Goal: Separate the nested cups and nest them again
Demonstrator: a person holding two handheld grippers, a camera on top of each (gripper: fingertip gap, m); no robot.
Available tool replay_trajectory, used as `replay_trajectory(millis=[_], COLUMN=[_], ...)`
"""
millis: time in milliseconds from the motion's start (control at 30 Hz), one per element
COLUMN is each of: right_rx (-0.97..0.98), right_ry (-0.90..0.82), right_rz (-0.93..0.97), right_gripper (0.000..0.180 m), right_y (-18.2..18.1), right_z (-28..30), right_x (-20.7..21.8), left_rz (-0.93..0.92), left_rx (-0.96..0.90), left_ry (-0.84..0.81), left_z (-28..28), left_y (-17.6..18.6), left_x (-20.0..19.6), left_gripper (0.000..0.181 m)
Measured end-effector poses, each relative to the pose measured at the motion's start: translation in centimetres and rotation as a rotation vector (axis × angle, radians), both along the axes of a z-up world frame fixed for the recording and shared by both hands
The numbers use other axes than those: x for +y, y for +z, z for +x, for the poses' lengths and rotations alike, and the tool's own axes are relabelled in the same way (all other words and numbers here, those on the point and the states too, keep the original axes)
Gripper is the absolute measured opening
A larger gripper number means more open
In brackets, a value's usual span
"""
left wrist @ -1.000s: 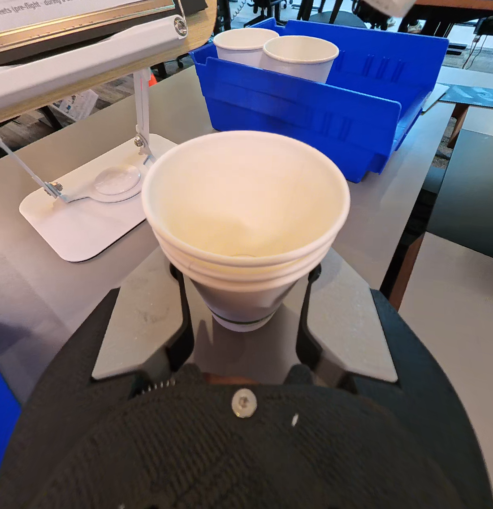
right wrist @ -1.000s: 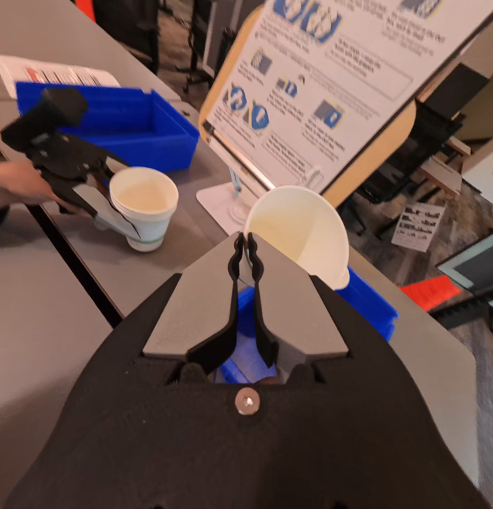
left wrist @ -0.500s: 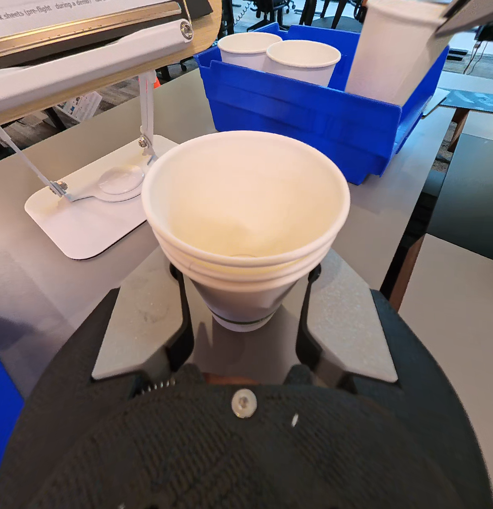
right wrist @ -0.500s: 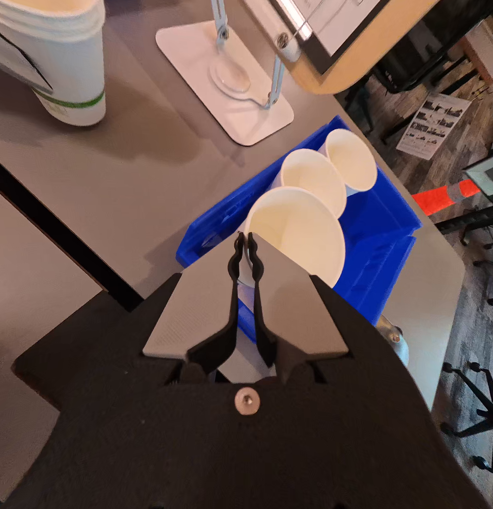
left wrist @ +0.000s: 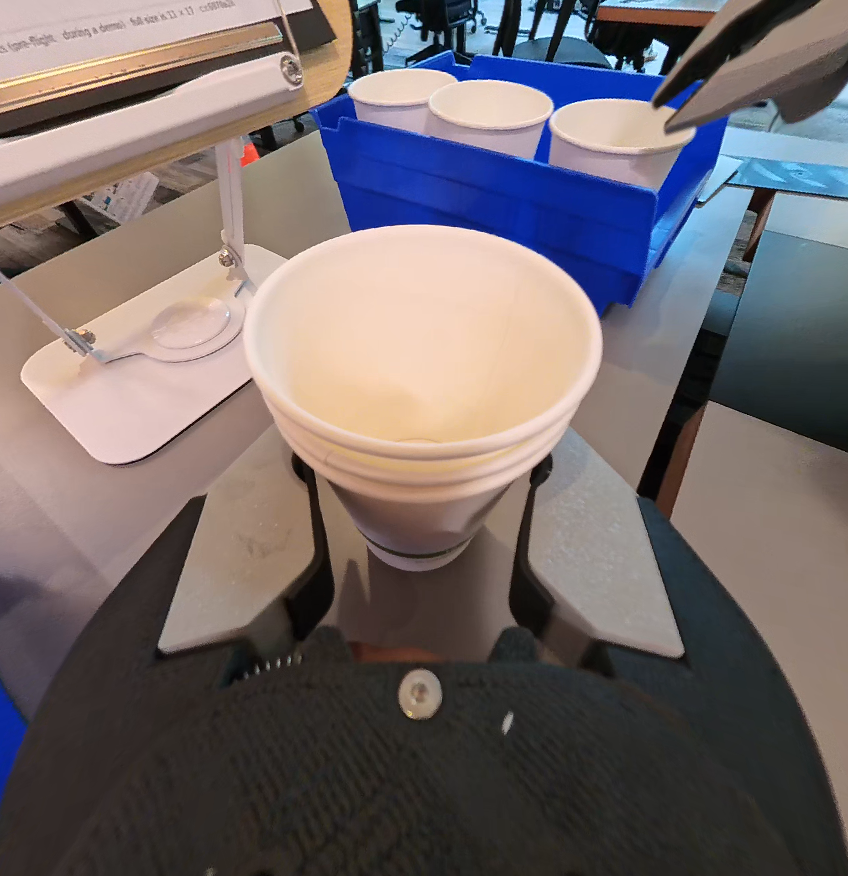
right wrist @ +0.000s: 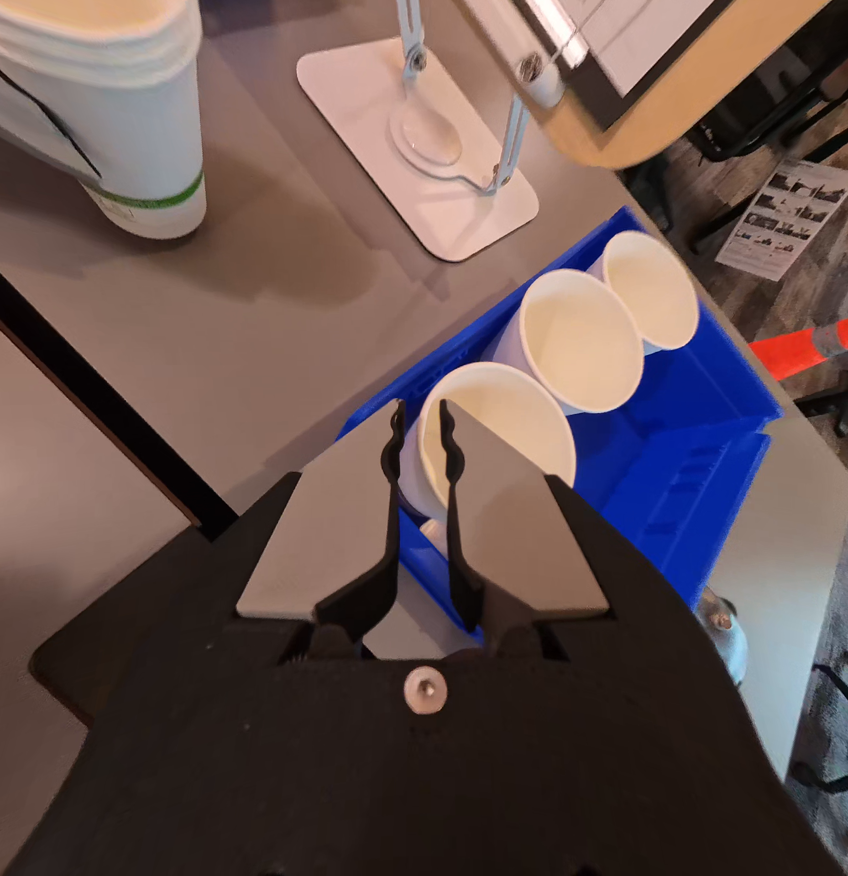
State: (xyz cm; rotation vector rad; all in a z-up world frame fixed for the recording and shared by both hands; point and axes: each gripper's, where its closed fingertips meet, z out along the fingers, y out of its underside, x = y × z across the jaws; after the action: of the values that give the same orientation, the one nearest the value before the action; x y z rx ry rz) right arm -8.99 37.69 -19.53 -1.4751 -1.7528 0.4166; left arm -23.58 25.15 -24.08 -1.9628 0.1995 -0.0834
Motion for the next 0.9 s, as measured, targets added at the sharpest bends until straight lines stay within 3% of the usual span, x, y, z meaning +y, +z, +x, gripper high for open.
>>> replay_trajectory(millis=[100, 233, 367, 500, 600, 667, 900], right_rx=[0.070, 0.151, 0.108, 0.005, -0.025, -0.023, -0.038], right_ry=[0.086, 0.328, 0.483, 0.482, 0.489, 0.484, 0.474], right_rz=[-0.035, -0.088, -0.095, -0.005, -0.035, -0.038, -0.120], right_gripper=[0.012, 0.011, 0.010, 0.016, 0.008, 0.001, 0.000], right_y=[2.2, 4.8, 4.5, 1.9, 0.7, 0.5, 0.6], right_z=[-1.0, -3.8, -6.8, -9.6, -10.6, -10.9, -10.6], right_x=[-3.1, -11.0, -17.0, -18.2, -18.6, -18.4, -18.2], left_rz=[0.002, -0.003, -0.007, -0.003, -0.001, -0.007, -0.008], left_rx=[0.014, 0.028, 0.043, 0.044, 0.043, 0.050, 0.032], left_ry=[-0.017, -0.037, -0.050, -0.052, -0.057, -0.054, -0.073], left_z=[0.5, 1.2, 1.6, 1.7, 1.9, 1.9, 2.3], left_y=[0.0, -0.1, -0.2, -0.1, 0.1, -0.1, -0.1], left_x=[0.1, 0.1, 0.1, 0.1, 0.0, 0.0, 0.1], left_gripper=[0.092, 0.092, 0.092, 0.092, 0.092, 0.092, 0.092])
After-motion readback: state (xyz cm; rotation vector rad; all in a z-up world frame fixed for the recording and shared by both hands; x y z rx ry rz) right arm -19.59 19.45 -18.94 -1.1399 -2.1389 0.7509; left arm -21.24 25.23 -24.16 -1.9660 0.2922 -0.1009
